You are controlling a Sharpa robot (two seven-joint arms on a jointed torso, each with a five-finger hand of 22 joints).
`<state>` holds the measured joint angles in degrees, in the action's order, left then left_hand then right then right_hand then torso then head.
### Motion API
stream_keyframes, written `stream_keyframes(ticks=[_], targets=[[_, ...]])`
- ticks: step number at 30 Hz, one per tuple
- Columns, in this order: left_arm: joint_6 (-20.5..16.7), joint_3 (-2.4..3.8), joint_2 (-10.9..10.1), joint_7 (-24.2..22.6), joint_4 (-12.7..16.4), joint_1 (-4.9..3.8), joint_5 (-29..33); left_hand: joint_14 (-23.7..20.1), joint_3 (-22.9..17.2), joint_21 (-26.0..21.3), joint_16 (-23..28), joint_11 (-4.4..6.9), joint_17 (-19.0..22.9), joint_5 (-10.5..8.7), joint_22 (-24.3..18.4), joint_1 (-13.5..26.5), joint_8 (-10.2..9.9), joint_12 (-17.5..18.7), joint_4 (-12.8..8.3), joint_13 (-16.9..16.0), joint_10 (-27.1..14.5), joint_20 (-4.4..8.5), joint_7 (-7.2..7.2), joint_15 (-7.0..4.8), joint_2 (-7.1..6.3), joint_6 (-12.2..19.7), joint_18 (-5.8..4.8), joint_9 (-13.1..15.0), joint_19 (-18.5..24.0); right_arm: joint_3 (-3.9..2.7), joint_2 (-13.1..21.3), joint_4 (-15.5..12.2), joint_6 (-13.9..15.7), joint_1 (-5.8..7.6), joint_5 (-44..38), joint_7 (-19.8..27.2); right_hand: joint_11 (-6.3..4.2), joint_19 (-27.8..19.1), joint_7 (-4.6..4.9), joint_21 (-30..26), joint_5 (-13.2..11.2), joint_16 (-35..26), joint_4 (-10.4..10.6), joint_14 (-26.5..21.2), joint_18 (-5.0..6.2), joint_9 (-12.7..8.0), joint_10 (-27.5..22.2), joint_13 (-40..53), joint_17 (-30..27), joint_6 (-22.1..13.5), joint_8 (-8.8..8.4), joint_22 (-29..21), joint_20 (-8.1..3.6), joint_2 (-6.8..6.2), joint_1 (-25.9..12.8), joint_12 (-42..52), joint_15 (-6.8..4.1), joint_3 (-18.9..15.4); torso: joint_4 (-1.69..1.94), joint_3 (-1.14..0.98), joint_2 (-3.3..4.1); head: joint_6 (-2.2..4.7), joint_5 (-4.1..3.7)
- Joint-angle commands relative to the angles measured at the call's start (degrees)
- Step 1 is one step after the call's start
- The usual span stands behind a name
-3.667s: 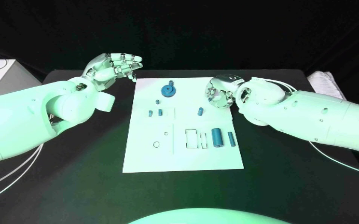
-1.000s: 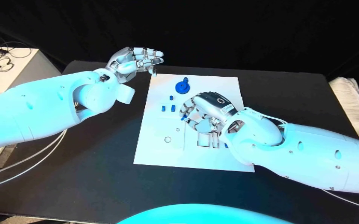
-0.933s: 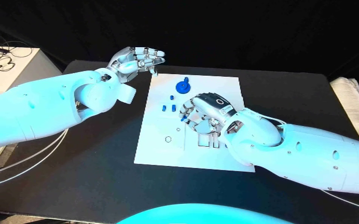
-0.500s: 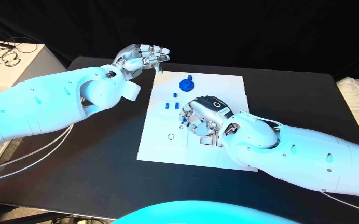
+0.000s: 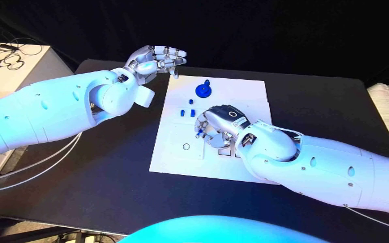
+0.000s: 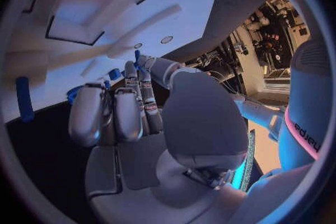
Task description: Assemble the parts on the task board
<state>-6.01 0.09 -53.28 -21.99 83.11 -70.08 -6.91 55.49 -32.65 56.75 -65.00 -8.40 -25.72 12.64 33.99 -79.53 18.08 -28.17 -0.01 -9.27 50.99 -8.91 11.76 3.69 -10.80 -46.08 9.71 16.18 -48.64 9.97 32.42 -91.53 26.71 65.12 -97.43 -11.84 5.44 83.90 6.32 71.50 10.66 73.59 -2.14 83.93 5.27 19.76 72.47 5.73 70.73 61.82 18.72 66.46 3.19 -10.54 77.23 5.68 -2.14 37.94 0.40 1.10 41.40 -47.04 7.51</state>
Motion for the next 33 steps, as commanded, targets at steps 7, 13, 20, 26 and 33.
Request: stream_keyframes(ticks=[7,13,20,26,33], targets=[[0.79,0.04,0.12,-0.20,0.10,-0.07,-0.14,-0.03,0.02,-0.12,0.31,-0.05,0.05,0.16,-0.07,-0.17,0.22,-0.24,-0.35,0.08,-0.46,-0.18,0.61,0.24,0.03,0.35,0.88,-0.09,-0.35,0.18,-0.60,0.55,-1.85,-0.40,-1.83,-1.19,-3.19,-0.24,0.22,-0.38,0.14,-0.16,-0.20,2.99,-0.47,0.10,3.48,2.82,-0.11,0.20,0.30,-0.17,-0.08,0.60,-0.20,0.14,-0.32,0.24,-0.02,0.00,0.01,-0.18,-0.05],[0.85,0.04,0.17,-0.15,0.10,-0.07,-0.14,-0.03,0.02,-0.12,0.31,-0.05,0.05,0.16,-0.07,-0.17,0.22,-0.24,-0.35,0.08,-0.46,-0.18,0.61,0.24,0.03,0.35,0.88,-0.09,-0.35,0.25,-1.04,1.10,-2.06,-0.64,-2.02,-1.22,-3.18,-0.29,0.23,-0.46,0.10,-0.16,-0.22,2.98,-0.44,0.13,3.48,2.84,-0.14,0.18,0.30,-0.27,-0.08,0.61,-0.22,0.12,-0.31,0.27,-0.02,0.01,-0.01,-0.28,-0.01],[0.85,0.04,0.11,-0.05,0.10,-0.07,-0.14,-0.03,0.02,-0.12,0.31,-0.05,0.05,0.16,-0.07,-0.17,0.22,-0.24,-0.35,0.08,-0.46,-0.18,0.61,0.24,0.03,0.35,0.88,-0.09,-0.35,0.34,-1.35,1.48,-2.16,-0.92,-2.15,-1.27,-3.18,-0.29,0.23,-0.46,0.10,-0.16,-0.22,2.98,-0.44,0.13,3.48,2.84,-0.14,0.18,0.30,-0.27,-0.08,0.61,-0.22,0.12,-0.31,0.27,0.00,0.01,0.05,-0.59,0.06],[0.90,0.04,0.09,0.06,0.10,-0.07,-0.16,-0.03,0.02,-0.12,0.31,-0.05,0.05,0.16,-0.07,-0.17,0.22,-0.24,-0.35,0.08,-0.46,-0.18,0.61,0.24,0.03,0.35,0.88,-0.09,-0.35,0.37,-1.53,1.58,-3.12,-1.02,-2.37,-1.27,-3.18,-0.29,0.23,-0.46,0.10,-0.16,-0.22,2.98,-0.44,0.13,3.48,2.84,-0.14,0.18,0.30,-0.27,-0.08,0.61,-0.22,0.12,-0.31,0.27,-0.01,0.04,-0.02,-0.70,0.08],[0.95,0.04,0.10,0.18,0.12,-0.08,-0.17,-0.03,0.02,-0.12,0.31,-0.05,0.05,0.16,-0.07,-0.17,0.22,-0.24,-0.35,0.08,-0.46,-0.18,0.61,0.24,0.03,0.35,0.88,-0.09,-0.35,0.51,-2.01,1.97,-4.47,-1.04,-1.87,0.42,-2.45,-1.22,0.85,-1.74,0.19,-0.81,0.19,2.57,-0.16,0.28,1.54,2.85,-1.30,-1.66,-0.56,-1.61,0.36,-0.01,-1.97,-1.36,0.29,-0.35,-0.08,0.04,-0.04,-0.84,0.04]])
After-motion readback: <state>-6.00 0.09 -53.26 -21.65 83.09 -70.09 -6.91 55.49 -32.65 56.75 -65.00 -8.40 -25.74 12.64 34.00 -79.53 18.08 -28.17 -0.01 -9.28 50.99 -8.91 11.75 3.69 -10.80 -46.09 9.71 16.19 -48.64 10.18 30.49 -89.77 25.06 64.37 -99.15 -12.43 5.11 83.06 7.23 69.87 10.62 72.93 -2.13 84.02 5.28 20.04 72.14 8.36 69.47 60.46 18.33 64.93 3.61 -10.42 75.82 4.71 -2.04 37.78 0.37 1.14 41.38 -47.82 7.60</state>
